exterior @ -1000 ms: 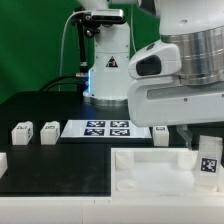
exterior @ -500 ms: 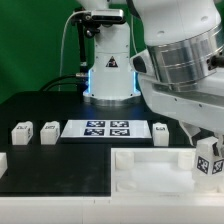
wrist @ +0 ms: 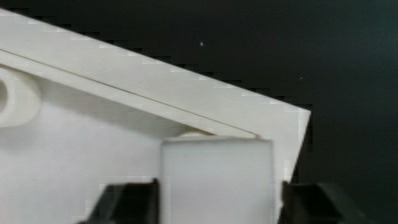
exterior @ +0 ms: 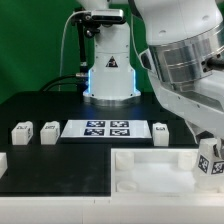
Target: Assemble one leg
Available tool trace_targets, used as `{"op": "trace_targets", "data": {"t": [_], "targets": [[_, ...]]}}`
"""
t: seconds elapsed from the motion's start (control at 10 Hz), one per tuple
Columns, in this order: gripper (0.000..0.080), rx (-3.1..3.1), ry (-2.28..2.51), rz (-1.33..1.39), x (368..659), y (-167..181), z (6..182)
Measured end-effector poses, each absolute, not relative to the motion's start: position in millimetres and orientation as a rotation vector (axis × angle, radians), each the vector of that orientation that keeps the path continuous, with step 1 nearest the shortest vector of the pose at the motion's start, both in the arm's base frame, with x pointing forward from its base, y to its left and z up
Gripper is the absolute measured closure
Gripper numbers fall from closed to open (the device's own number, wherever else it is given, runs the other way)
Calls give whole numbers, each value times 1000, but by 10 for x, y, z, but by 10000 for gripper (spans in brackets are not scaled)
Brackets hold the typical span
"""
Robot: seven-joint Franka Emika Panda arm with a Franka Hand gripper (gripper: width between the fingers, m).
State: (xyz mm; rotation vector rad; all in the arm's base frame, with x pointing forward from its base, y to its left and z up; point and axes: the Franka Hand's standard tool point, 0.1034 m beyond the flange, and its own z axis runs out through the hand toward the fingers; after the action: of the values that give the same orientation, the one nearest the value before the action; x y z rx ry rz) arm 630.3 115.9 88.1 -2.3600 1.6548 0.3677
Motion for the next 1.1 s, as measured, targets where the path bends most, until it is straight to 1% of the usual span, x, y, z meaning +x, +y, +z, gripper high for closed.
{"op": "trace_targets", "data": {"t": [0.1,0.2,0.3,0.7,1.0,1.1], "targets": [[317,-2403,1585,357,6301,1159,876],[208,-2478,1462,336,6293,1168,866],[162,-2614,1208,260,6302,1186,857],[150,-2793,615,152,6282,1194,825],[151,-2895,-107,-35,6333,1067,759],[151,-2893,-225,-75,6326,1045,723]]}}
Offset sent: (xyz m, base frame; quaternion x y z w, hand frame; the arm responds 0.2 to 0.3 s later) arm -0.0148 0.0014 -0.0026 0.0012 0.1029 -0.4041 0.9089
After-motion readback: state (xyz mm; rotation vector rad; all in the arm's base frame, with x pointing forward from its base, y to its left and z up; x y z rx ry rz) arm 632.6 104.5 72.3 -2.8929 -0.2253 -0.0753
